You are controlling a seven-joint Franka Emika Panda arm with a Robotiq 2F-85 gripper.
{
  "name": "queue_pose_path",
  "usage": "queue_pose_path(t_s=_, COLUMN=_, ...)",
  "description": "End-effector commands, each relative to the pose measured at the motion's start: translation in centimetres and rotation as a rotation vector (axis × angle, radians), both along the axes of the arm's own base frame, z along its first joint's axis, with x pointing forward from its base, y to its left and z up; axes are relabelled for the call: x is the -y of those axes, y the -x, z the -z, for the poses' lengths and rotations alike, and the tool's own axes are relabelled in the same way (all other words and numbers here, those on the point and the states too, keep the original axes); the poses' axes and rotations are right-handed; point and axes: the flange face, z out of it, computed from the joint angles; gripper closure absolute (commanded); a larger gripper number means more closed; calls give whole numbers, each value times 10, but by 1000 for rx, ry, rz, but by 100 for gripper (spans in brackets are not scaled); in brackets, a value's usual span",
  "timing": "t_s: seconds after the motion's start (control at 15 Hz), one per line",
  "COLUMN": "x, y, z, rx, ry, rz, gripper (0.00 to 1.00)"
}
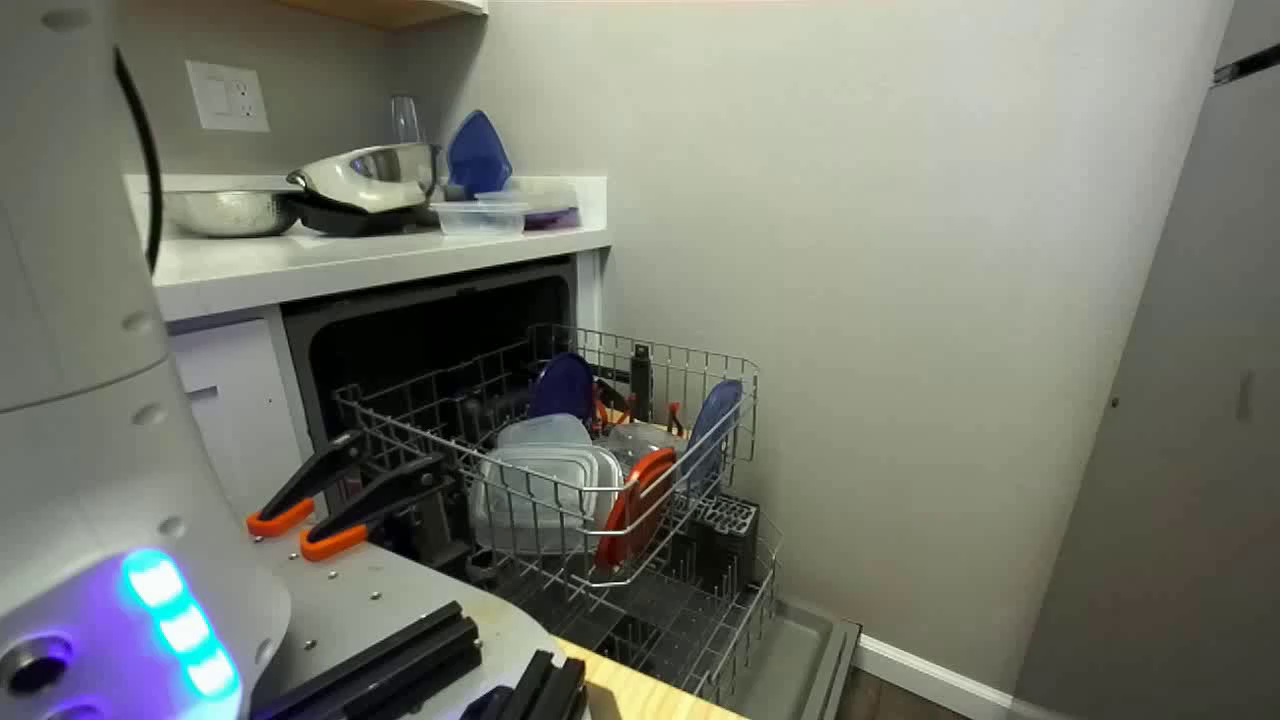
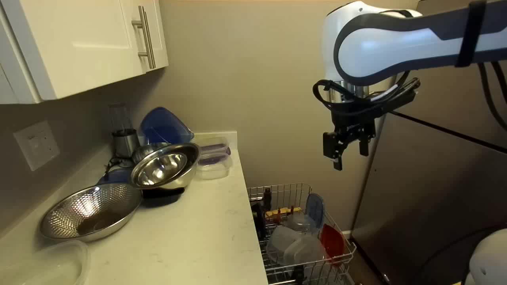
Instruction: Remove the clear bowl from the countertop and put it in the dishwasher
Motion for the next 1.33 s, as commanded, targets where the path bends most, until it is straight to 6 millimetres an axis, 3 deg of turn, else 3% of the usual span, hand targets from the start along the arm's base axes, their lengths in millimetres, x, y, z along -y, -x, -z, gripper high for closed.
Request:
queue_pose_path(t_s=0.0, x=0, y=0, z=-1, rx=-1, ry=0, rz=0, gripper=0)
queue_pose_path(t_s=0.87, x=0, y=0, z=-1, rx=-1, ry=0, rz=0, gripper=0)
queue_pose_path(t_s=1.07, x=-19, y=-25, z=10, rx=0, ry=-10, rz=-32, gripper=0)
queue_pose_path(t_s=1.27, x=-50, y=-54, z=21, rx=38, ry=-27, rz=-147, gripper=0)
